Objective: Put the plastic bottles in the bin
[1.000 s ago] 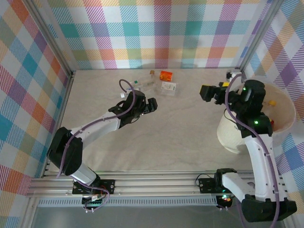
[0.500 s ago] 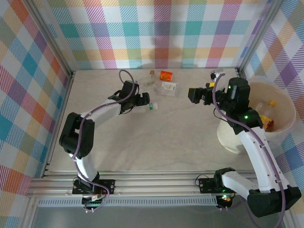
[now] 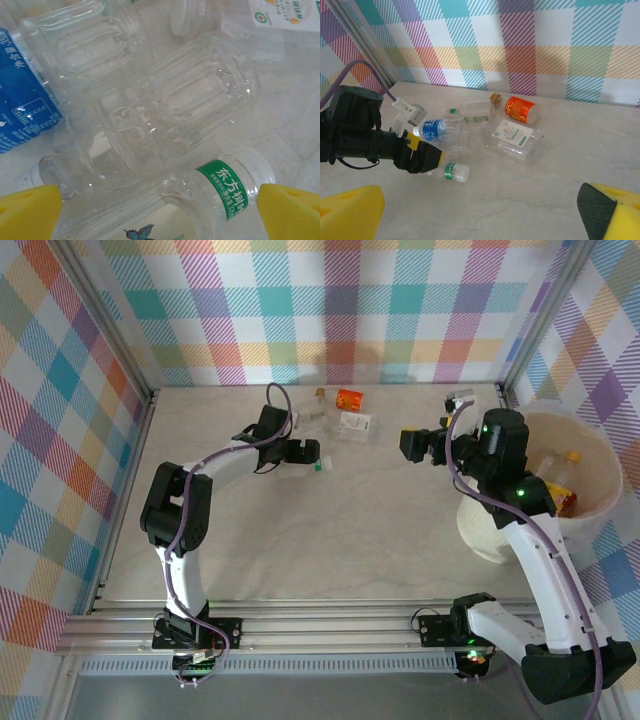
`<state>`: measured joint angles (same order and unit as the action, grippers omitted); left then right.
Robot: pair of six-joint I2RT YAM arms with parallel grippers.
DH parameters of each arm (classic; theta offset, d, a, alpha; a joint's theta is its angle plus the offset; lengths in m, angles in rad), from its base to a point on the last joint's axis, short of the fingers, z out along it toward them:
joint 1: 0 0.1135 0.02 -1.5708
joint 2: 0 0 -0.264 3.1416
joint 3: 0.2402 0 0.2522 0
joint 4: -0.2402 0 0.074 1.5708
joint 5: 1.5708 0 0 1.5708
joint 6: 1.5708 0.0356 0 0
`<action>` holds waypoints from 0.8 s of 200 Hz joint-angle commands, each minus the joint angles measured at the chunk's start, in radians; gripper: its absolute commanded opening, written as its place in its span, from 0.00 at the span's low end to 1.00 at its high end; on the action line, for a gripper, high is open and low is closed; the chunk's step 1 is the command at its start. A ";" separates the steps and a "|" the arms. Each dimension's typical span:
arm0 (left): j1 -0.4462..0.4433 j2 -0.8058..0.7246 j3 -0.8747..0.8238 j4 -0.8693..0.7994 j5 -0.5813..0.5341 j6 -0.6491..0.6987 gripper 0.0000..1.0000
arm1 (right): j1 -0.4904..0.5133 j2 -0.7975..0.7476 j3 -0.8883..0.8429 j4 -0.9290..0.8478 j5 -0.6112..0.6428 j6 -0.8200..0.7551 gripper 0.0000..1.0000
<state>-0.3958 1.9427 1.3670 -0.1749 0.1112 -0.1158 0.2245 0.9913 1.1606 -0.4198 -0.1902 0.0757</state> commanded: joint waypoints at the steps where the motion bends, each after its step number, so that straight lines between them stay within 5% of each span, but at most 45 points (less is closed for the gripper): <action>1: 0.002 -0.039 -0.035 -0.016 0.062 0.027 1.00 | 0.009 -0.009 -0.009 0.002 0.008 -0.028 1.00; 76: -0.067 -0.177 -0.142 -0.129 0.085 0.041 1.00 | 0.011 0.009 -0.017 0.017 0.000 -0.023 1.00; 120: -0.170 -0.138 -0.122 -0.197 -0.333 0.126 1.00 | 0.012 0.007 -0.023 0.027 0.001 -0.023 1.00; 160: -0.178 -0.103 -0.088 -0.198 -0.482 0.166 1.00 | 0.013 -0.004 -0.022 0.017 0.009 -0.032 1.00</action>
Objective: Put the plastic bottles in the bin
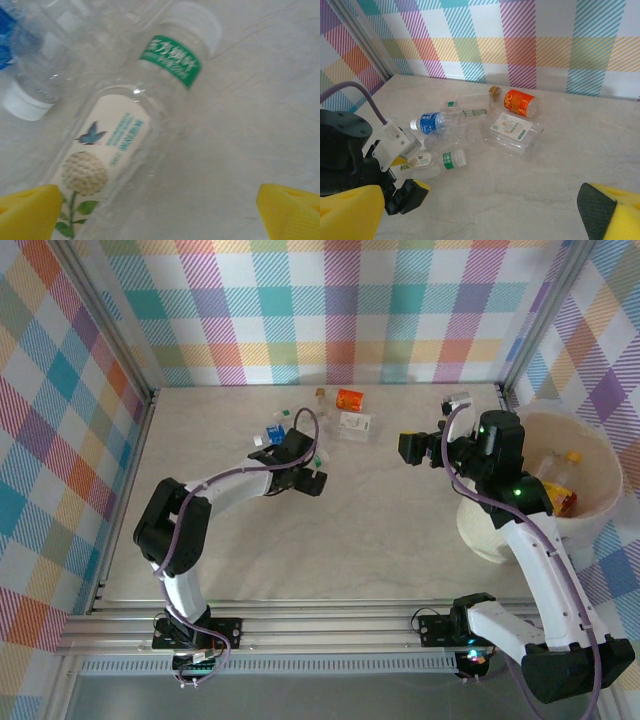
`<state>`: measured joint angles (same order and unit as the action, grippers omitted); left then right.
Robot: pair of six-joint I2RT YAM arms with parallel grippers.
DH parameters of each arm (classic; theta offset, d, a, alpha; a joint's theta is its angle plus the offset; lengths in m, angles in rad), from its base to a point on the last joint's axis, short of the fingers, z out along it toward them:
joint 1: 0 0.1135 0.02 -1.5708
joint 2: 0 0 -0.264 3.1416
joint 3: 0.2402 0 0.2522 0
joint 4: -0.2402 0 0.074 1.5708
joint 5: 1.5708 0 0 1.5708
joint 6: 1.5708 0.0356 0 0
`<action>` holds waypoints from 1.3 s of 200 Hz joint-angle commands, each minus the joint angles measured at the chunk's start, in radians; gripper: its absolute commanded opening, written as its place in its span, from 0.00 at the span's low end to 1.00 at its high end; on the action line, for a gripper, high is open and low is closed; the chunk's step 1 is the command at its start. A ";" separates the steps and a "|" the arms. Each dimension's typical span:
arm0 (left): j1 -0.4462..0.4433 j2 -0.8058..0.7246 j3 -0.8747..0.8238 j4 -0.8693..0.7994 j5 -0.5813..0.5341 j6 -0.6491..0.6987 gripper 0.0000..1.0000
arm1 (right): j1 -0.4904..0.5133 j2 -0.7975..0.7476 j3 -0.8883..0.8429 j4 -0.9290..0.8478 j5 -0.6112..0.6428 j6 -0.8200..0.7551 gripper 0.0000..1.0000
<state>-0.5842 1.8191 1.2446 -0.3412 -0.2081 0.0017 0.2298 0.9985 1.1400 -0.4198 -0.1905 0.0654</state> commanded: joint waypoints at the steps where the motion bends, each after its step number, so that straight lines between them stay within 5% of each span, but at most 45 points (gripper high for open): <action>1: 0.011 0.019 0.035 -0.032 -0.164 0.049 1.00 | 0.008 -0.012 -0.001 0.017 0.009 -0.021 1.00; 61: 0.046 0.109 0.128 -0.160 -0.044 0.063 1.00 | 0.008 -0.015 0.004 0.006 0.017 -0.037 1.00; 103: 0.056 0.166 0.153 -0.172 -0.057 0.090 0.99 | 0.008 -0.020 0.006 0.002 0.023 -0.045 1.00; 190: 0.057 0.132 0.100 -0.138 0.030 0.085 0.55 | 0.008 -0.027 -0.018 0.016 0.013 -0.035 1.00; 260: 0.011 -0.156 -0.073 0.030 0.266 -0.111 0.48 | 0.008 -0.015 -0.074 0.131 -0.068 0.080 1.00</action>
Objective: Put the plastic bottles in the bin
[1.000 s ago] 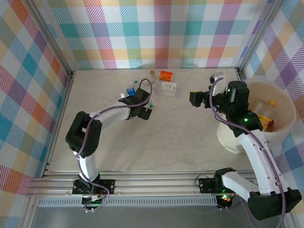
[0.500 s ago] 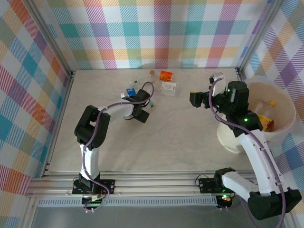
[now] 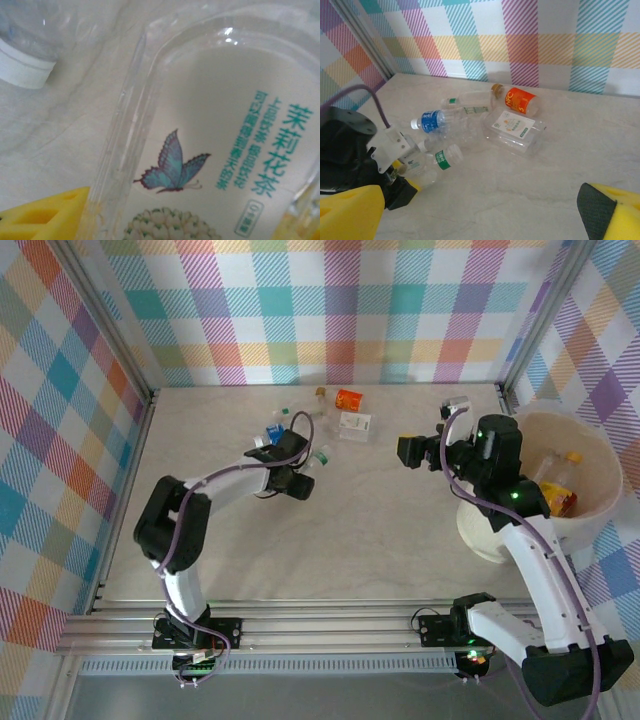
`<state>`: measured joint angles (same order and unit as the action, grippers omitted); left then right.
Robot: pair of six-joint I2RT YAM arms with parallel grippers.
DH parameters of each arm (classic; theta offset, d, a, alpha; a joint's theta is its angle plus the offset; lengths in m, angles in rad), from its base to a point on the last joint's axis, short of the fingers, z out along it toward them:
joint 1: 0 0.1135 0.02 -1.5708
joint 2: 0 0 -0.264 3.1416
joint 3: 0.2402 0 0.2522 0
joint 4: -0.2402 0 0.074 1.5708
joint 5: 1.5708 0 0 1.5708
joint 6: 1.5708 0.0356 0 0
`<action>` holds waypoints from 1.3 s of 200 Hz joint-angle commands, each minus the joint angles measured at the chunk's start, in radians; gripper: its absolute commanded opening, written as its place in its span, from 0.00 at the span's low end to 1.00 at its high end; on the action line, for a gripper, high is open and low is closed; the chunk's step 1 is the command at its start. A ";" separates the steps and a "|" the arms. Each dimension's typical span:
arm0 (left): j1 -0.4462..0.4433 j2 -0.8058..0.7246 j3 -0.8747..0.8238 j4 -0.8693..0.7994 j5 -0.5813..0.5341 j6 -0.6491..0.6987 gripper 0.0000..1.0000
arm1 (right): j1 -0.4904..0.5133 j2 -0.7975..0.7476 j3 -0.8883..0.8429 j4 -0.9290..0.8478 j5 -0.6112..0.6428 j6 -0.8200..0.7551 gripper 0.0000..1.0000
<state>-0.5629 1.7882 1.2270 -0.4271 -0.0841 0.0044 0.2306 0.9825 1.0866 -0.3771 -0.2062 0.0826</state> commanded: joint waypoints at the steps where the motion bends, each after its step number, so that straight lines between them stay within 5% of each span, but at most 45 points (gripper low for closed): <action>1: -0.012 -0.129 -0.057 0.119 0.146 -0.117 0.48 | 0.007 0.002 -0.022 0.090 -0.055 0.065 1.00; 65: -0.014 -0.327 -0.172 0.443 0.473 -0.360 0.47 | 0.009 0.076 -0.047 0.216 -0.271 0.238 1.00; 107: -0.031 -0.328 -0.180 0.636 0.685 -0.457 0.47 | 0.015 0.157 -0.025 0.315 -0.489 0.289 1.00; 132: -0.050 -0.307 -0.174 0.753 0.776 -0.520 0.47 | 0.027 0.193 -0.004 0.333 -0.514 0.311 1.00; 210: -0.107 -0.256 -0.107 0.840 0.881 -0.573 0.47 | 0.066 0.281 0.018 0.558 -0.731 0.351 1.00; 260: -0.107 -0.239 -0.106 0.898 0.878 -0.614 0.47 | 0.077 0.288 0.029 0.513 -0.782 0.333 0.85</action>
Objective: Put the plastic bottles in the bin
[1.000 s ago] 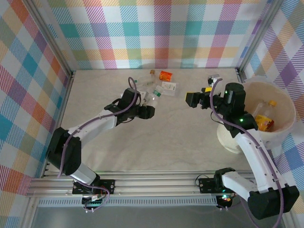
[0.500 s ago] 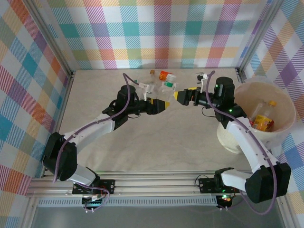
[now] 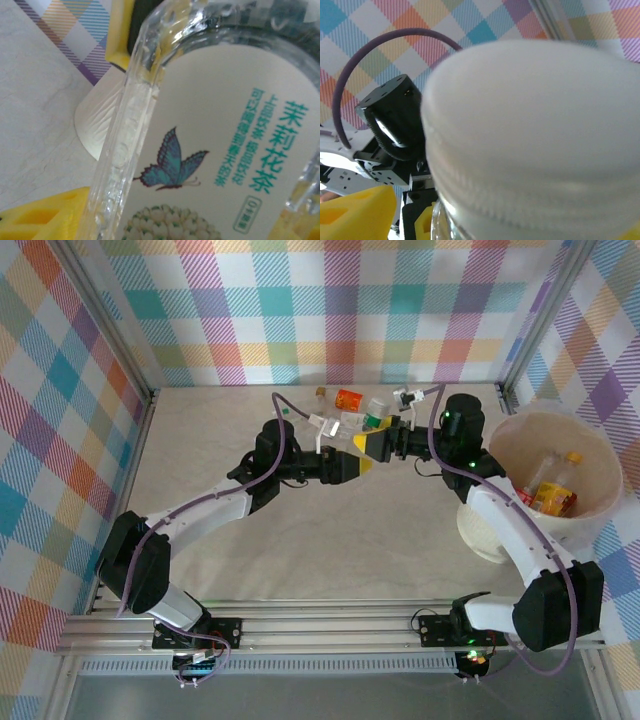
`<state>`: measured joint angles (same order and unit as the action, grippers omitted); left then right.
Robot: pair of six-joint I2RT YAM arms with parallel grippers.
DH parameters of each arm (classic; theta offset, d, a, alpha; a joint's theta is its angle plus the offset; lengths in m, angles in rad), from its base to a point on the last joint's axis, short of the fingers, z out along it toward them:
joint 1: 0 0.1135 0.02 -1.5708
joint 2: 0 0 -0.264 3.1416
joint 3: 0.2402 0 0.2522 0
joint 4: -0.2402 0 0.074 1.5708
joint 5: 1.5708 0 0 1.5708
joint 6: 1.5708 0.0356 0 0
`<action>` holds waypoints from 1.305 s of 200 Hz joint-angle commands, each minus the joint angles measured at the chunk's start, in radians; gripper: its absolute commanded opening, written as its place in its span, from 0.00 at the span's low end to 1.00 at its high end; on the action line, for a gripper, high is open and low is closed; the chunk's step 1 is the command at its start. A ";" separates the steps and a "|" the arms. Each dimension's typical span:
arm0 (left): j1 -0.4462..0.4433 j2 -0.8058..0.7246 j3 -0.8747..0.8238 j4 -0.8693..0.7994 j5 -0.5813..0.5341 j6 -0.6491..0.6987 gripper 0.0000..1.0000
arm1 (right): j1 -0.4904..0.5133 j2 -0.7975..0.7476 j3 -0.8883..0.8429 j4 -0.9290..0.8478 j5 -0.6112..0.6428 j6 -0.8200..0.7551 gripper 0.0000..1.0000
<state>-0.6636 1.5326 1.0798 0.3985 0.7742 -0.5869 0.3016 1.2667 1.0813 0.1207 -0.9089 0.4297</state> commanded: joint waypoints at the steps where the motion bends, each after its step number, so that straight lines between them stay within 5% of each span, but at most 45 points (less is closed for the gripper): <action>1: -0.007 0.017 0.041 0.073 0.019 -0.024 0.47 | 0.007 0.004 0.034 0.016 -0.080 -0.016 0.85; 69: -0.006 0.043 0.072 0.067 0.021 -0.047 0.48 | 0.006 -0.018 0.052 -0.082 0.033 -0.080 0.43; 89: -0.007 0.043 0.080 0.017 -0.011 -0.031 0.61 | 0.007 -0.026 0.058 -0.100 0.098 -0.071 0.36; 112: -0.005 0.032 0.088 -0.082 -0.072 0.013 0.88 | 0.006 -0.045 0.074 -0.154 0.223 -0.074 0.32; 132: -0.004 0.010 0.082 -0.169 -0.146 0.081 0.97 | 0.005 -0.064 0.112 -0.267 0.392 -0.106 0.30; 219: -0.002 -0.079 -0.011 -0.286 -0.527 0.141 1.00 | 0.005 -0.152 0.324 -0.606 0.798 -0.357 0.29; 261: -0.001 -0.109 -0.037 -0.317 -0.650 0.139 1.00 | 0.005 -0.228 0.350 -0.572 0.959 -0.485 0.30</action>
<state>-0.6662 1.4654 1.0611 0.1055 0.2317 -0.4690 0.3046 1.0863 1.4025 -0.4511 -0.0818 0.0654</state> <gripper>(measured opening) 0.997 0.557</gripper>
